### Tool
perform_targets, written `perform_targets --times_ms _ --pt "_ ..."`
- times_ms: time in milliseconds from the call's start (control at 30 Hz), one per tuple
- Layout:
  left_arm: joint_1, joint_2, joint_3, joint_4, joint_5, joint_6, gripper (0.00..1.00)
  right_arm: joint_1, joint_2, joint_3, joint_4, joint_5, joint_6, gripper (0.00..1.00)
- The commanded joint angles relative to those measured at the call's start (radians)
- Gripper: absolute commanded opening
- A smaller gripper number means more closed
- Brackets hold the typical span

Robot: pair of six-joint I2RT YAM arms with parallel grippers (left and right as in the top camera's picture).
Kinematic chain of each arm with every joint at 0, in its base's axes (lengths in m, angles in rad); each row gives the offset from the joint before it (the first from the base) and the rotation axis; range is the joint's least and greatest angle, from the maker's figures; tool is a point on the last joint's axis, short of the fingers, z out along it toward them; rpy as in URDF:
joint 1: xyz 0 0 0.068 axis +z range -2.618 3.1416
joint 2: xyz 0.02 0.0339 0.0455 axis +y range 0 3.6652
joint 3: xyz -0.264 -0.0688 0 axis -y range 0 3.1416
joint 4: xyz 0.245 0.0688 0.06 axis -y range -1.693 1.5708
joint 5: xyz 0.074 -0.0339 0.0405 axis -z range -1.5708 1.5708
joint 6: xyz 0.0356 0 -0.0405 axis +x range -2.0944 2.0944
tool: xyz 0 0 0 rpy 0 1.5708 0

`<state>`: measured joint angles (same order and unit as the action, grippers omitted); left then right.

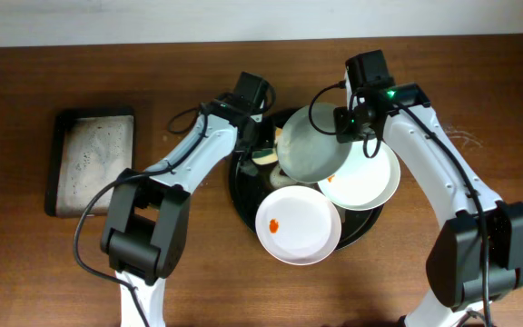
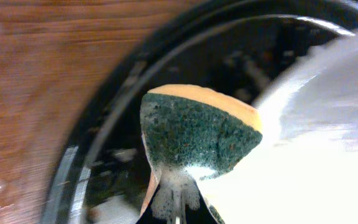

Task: Clean dirty plates on tray and stack at the side
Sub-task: 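Scrub the held grey plate with the sponge in the left gripper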

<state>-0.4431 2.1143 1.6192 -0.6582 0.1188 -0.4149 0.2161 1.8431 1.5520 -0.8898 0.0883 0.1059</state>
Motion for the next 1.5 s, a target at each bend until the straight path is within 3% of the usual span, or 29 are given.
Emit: perform_targets --times_ms 0,100,400,567,800,1467 --pt "0.034 -0.043 0.012 -0.046 -0.117 0.050 0.00 0.005 -0.052 -0.001 -0.004 0.130 -0.028 0.04" --pt "0.040 -0.043 0.012 -0.055 -0.142 0.054 0.00 0.048 -0.059 0.016 -0.025 0.230 -0.051 0.04" --pt "0.040 -0.042 0.010 -0.056 -0.142 0.072 0.00 0.336 -0.059 0.022 -0.038 0.880 -0.076 0.04" --pt "0.040 -0.042 0.010 -0.056 -0.142 0.072 0.00 0.391 -0.059 0.023 -0.025 1.046 -0.076 0.04" --pt "0.040 -0.042 0.010 -0.054 -0.142 0.072 0.00 0.446 -0.059 0.024 -0.011 1.140 -0.076 0.04" --pt "0.040 -0.042 0.010 -0.053 -0.142 0.072 0.00 0.451 -0.062 0.025 0.001 1.139 -0.072 0.04"
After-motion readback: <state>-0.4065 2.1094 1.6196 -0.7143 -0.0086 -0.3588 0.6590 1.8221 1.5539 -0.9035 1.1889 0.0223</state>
